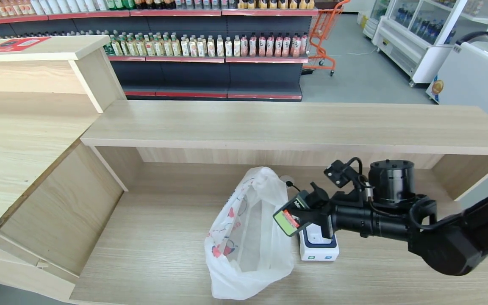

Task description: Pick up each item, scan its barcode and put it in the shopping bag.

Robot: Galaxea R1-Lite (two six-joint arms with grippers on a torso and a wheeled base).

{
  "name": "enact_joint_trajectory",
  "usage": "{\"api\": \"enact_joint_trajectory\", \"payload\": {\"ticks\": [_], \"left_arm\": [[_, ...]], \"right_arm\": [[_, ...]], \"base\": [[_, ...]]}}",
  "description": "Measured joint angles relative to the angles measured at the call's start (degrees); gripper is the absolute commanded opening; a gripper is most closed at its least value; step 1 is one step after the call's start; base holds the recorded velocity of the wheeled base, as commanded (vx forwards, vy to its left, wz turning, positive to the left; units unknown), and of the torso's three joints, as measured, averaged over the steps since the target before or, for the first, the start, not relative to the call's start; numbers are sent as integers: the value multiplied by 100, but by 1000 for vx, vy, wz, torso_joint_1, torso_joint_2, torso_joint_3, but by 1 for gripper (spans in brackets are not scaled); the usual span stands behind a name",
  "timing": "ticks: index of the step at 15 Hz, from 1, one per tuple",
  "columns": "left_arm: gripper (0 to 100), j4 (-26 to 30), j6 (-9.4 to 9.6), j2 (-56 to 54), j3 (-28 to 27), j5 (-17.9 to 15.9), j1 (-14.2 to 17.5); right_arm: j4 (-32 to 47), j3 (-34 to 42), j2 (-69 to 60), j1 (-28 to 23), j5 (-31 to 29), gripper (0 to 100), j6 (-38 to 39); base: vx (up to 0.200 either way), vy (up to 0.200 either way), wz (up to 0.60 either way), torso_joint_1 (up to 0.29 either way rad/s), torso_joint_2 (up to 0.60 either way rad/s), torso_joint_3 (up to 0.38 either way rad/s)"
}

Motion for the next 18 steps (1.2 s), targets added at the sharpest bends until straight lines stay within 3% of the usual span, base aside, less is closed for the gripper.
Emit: {"api": "enact_joint_trajectory", "payload": {"ticks": [5, 12, 18], "left_arm": [[100, 0, 0, 0, 0, 2, 2], [100, 0, 0, 0, 0, 2, -2], [100, 0, 0, 0, 0, 2, 2]], "right_arm": [[-514, -532, 1072, 540, -736, 0, -466], [-695, -1830, 2475, 761, -837, 0, -1779], [-655, -2597, 3178, 887, -868, 0, -2255]], "base": [[0, 0, 0, 0, 0, 0], [0, 0, 0, 0, 0, 0], [0, 0, 0, 0, 0, 0]]}}
